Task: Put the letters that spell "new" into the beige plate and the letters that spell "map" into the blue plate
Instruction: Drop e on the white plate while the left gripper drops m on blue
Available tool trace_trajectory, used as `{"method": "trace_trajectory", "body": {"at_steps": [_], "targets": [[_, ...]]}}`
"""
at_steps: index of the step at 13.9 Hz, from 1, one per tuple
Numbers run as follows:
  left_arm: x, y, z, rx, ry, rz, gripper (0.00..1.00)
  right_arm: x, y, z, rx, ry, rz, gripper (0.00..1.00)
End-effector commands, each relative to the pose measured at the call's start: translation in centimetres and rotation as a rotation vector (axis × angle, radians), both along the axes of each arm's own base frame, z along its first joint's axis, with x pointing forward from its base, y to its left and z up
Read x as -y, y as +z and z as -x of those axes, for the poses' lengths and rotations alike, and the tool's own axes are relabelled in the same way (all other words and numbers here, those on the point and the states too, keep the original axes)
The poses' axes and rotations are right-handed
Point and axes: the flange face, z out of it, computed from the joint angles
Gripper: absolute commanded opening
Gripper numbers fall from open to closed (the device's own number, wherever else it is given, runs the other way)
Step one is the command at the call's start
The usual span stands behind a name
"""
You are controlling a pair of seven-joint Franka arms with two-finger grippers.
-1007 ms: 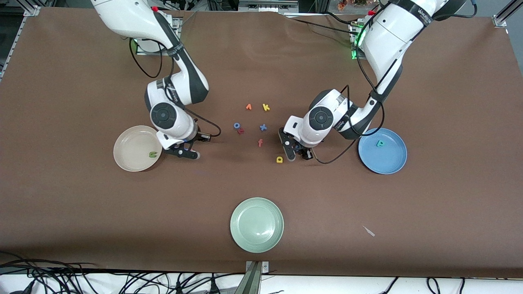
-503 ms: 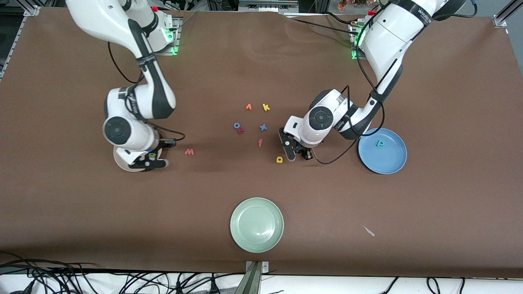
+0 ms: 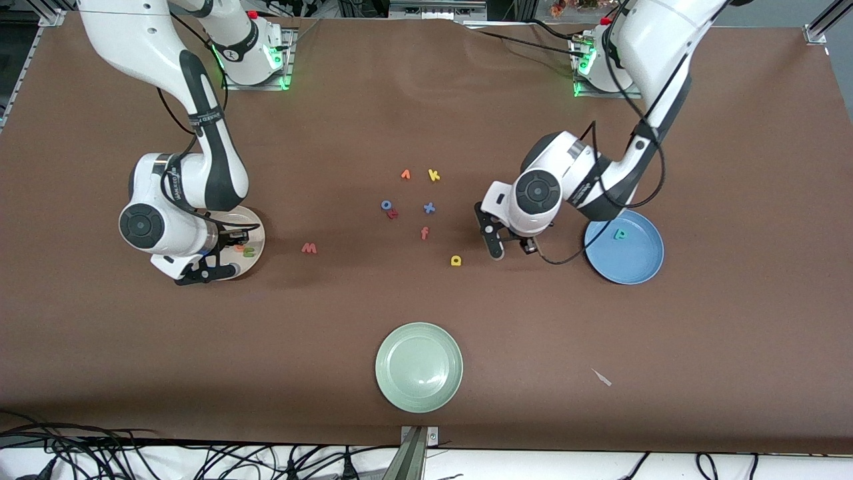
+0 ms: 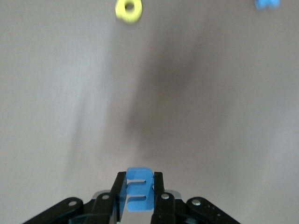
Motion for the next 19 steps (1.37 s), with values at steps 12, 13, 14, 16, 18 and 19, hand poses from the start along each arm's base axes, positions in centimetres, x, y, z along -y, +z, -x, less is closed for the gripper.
{"method": "trace_trajectory", "body": {"at_steps": [12, 13, 14, 16, 18, 19], "targets": [[-15.9, -2.4, -3.1, -0.074, -0.275, -0.169, 0.12, -9.5, 1.3, 0.1, -0.022, 0.646, -0.175, 1.00], [-16.2, -3.2, -2.9, -0.083, -0.285, -0.183, 0.12, -10.6, 1.2, 0.4, -0.020, 0.714, -0.191, 1.00], [-16.3, -3.8, -2.5, -0.074, -0.286, -0.180, 0.12, -11.1, 1.1, 0.4, -0.015, 0.761, -0.202, 1.00], [-18.0, -5.9, -1.6, -0.042, -0.275, -0.141, 0.12, -11.8, 0.9, 0.5, -0.004, 0.868, -0.221, 1.00], [-20.4, -6.9, -1.4, -0.009, -0.252, -0.111, 0.22, -12.6, 0.7, 0.6, 0.011, 0.962, -0.231, 1.00], [-20.4, -6.9, -1.4, -0.008, -0.254, -0.113, 0.51, -12.8, -0.1, 0.8, 0.017, 0.991, -0.233, 1.00]]}}
